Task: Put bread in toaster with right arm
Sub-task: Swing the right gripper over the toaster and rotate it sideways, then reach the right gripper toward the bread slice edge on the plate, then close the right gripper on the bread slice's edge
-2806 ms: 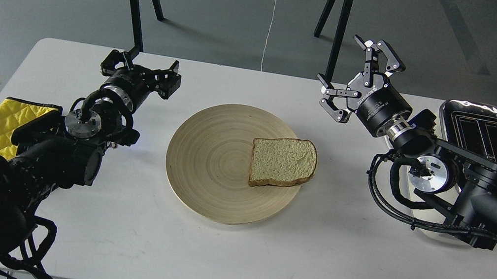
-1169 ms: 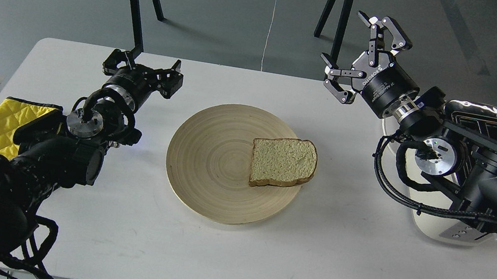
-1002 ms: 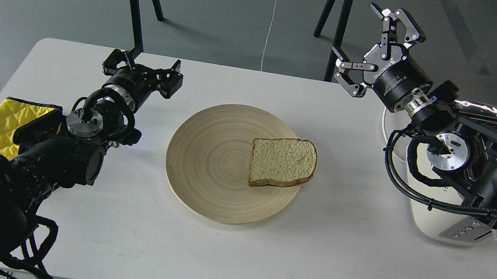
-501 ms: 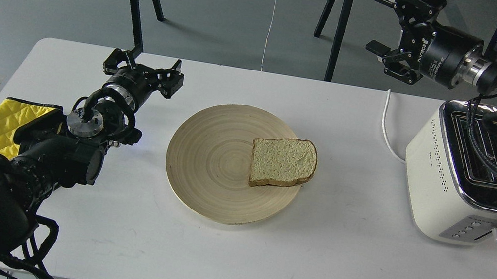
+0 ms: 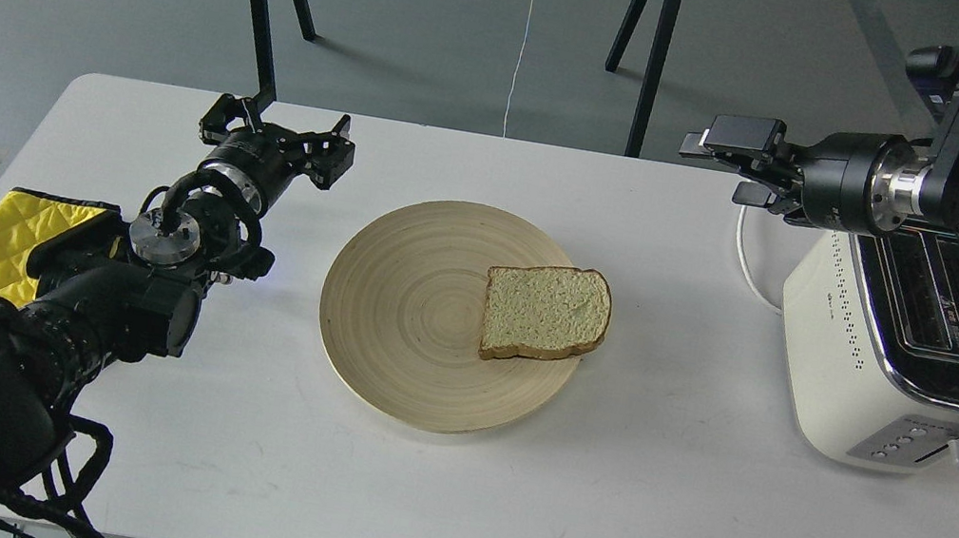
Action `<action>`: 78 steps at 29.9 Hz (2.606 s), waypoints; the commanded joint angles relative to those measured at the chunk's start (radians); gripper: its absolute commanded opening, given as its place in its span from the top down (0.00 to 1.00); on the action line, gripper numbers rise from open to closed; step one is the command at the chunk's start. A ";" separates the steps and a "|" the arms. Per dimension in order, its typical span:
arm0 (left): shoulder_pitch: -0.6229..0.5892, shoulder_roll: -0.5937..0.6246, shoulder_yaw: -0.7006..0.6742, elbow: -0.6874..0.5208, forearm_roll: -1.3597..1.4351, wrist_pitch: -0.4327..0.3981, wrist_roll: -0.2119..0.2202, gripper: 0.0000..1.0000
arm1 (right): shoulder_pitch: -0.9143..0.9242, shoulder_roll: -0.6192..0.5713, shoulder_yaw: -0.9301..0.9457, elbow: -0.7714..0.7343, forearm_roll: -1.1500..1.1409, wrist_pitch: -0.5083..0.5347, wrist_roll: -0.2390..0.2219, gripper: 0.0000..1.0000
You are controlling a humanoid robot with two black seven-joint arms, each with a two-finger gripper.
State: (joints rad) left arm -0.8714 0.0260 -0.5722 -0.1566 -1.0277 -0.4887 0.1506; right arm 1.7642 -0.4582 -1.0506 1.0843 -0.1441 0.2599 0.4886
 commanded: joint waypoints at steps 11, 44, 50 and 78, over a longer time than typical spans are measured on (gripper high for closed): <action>0.000 0.000 0.000 0.000 0.000 0.000 0.000 0.00 | -0.198 0.091 0.155 -0.026 -0.127 -0.004 -0.070 0.01; 0.000 0.000 0.000 0.000 0.000 0.000 0.000 0.00 | -0.333 0.184 0.264 -0.118 -0.135 -0.004 -0.318 0.29; 0.000 0.000 0.000 0.000 0.000 0.000 0.000 0.00 | -0.336 0.184 0.265 -0.115 -0.160 -0.004 -0.321 0.36; 0.000 0.000 0.000 0.000 0.000 0.000 0.000 0.00 | -0.342 0.179 0.268 -0.113 -0.154 0.002 -0.320 0.59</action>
State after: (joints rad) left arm -0.8713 0.0260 -0.5721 -0.1565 -1.0278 -0.4887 0.1504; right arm 1.4206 -0.2786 -0.7839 0.9707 -0.3022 0.2638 0.1689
